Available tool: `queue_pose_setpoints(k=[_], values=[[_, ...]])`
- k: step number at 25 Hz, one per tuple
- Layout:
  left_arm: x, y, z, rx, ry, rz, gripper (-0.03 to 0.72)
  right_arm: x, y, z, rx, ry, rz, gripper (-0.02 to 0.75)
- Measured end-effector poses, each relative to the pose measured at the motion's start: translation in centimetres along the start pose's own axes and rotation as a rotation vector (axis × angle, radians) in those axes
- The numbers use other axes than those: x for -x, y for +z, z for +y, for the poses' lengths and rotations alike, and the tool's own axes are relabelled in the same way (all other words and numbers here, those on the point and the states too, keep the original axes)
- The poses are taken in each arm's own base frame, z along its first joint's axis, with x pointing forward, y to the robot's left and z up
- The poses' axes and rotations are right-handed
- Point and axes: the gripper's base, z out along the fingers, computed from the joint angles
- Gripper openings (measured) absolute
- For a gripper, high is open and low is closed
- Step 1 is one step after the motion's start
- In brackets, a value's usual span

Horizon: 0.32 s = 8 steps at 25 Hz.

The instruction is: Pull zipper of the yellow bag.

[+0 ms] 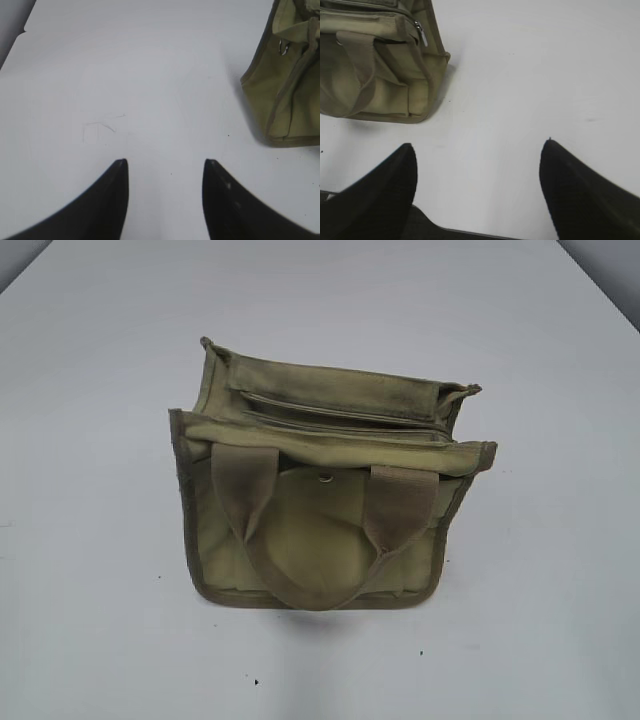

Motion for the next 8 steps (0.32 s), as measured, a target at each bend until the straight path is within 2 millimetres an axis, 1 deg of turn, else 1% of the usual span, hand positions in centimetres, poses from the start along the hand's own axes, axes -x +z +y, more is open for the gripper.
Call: queue_pose_setpoints(k=[8], values=[[0.0, 0.0, 0.0, 0.0, 0.0, 0.0, 0.361, -0.18, 0.1, -0.36, -0.038, -0.01, 0.014, 0.589]])
